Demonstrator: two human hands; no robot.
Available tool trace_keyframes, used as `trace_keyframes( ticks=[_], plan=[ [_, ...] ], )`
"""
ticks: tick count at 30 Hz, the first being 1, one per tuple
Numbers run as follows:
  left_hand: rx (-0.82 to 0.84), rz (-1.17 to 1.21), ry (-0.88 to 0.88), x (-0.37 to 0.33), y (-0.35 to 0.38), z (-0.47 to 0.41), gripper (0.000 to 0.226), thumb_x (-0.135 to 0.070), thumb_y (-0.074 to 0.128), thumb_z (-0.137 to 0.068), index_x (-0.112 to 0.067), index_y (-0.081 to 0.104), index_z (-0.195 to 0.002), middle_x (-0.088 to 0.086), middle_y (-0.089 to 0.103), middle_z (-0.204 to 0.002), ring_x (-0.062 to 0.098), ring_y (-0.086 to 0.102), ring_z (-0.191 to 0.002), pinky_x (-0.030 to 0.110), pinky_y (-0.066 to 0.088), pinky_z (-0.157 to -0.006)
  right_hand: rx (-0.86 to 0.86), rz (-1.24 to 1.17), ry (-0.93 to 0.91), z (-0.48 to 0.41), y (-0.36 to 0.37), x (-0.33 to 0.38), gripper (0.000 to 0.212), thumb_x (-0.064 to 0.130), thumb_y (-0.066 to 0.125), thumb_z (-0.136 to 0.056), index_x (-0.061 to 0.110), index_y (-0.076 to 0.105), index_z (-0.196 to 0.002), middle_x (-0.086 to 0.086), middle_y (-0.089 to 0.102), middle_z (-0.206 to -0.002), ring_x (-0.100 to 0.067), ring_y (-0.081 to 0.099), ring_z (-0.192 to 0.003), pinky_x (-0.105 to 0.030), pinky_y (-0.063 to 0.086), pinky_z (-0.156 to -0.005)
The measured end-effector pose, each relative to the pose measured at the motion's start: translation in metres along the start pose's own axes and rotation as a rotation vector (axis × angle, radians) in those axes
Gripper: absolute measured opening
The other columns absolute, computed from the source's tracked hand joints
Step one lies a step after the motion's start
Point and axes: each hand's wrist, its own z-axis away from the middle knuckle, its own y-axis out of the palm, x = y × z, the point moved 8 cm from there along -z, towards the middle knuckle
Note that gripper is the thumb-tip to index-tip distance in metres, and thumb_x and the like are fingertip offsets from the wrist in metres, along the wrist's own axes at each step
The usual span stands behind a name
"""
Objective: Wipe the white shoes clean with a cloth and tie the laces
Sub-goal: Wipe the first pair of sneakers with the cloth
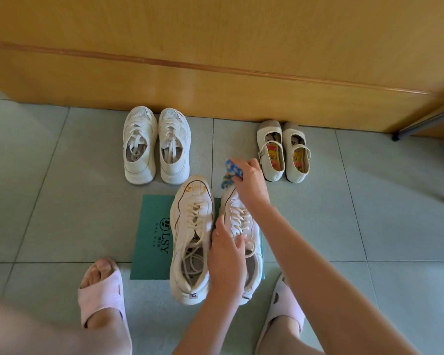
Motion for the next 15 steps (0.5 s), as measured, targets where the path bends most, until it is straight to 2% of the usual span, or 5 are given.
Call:
trace_keyframes(
  ticks=[3, 5, 8, 12, 15],
  plan=[
    [-0.001, -0.015, -0.005, 0.000, 0.000, 0.000, 0.062, -0.034, 0.054, -0.093, -0.013, 0.027, -0.145, 0.003, 0.046, -0.141, 0.016, 0.043, -0.131, 0.024, 0.038, -0.101, -0.039, -0.086, 0.129, 0.003, -0.015, -0.026, 0.043, 0.000, 0.052, -0.091, 0.012, 0.053, -0.132, -0.007, 0.044, -0.110, -0.019, 0.049, -0.099, -0.019, 0.040, -0.087],
    [0.010, -0.031, 0.001, 0.000, 0.001, -0.001, 0.061, -0.033, 0.053, -0.094, -0.011, 0.027, -0.145, 0.005, 0.045, -0.142, 0.018, 0.042, -0.131, 0.026, 0.038, -0.102, -0.030, -0.096, 0.187, 0.010, -0.019, -0.041, 0.040, 0.005, 0.053, -0.092, 0.011, 0.054, -0.131, -0.011, 0.048, -0.115, -0.018, 0.049, -0.099, -0.017, 0.036, -0.082],
    [0.019, -0.009, -0.004, -0.001, 0.001, -0.001, 0.059, -0.031, 0.052, -0.094, -0.012, 0.027, -0.144, 0.006, 0.044, -0.142, 0.019, 0.043, -0.131, 0.027, 0.039, -0.102, -0.046, -0.095, 0.192, 0.028, -0.022, -0.049, 0.037, 0.007, 0.056, -0.091, 0.012, 0.057, -0.128, -0.011, 0.052, -0.116, -0.019, 0.050, -0.101, -0.017, 0.036, -0.082],
    [0.022, 0.030, -0.004, 0.000, 0.001, -0.001, 0.057, -0.029, 0.055, -0.092, -0.013, 0.030, -0.141, 0.007, 0.046, -0.140, 0.022, 0.047, -0.127, 0.032, 0.043, -0.100, -0.106, -0.145, 0.196, 0.049, -0.024, -0.049, 0.032, 0.007, 0.059, -0.090, 0.010, 0.062, -0.122, -0.006, 0.051, -0.111, -0.011, 0.046, -0.094, 0.000, 0.034, -0.070],
    [0.027, 0.030, -0.003, 0.001, 0.002, -0.002, 0.055, -0.030, 0.055, -0.092, -0.015, 0.031, -0.139, 0.006, 0.047, -0.139, 0.022, 0.047, -0.126, 0.035, 0.044, -0.099, -0.105, -0.137, 0.213, 0.061, -0.026, -0.051, 0.030, 0.009, 0.062, -0.088, 0.011, 0.064, -0.118, -0.006, 0.052, -0.107, -0.010, 0.048, -0.089, -0.004, 0.036, -0.067]
  ],
)
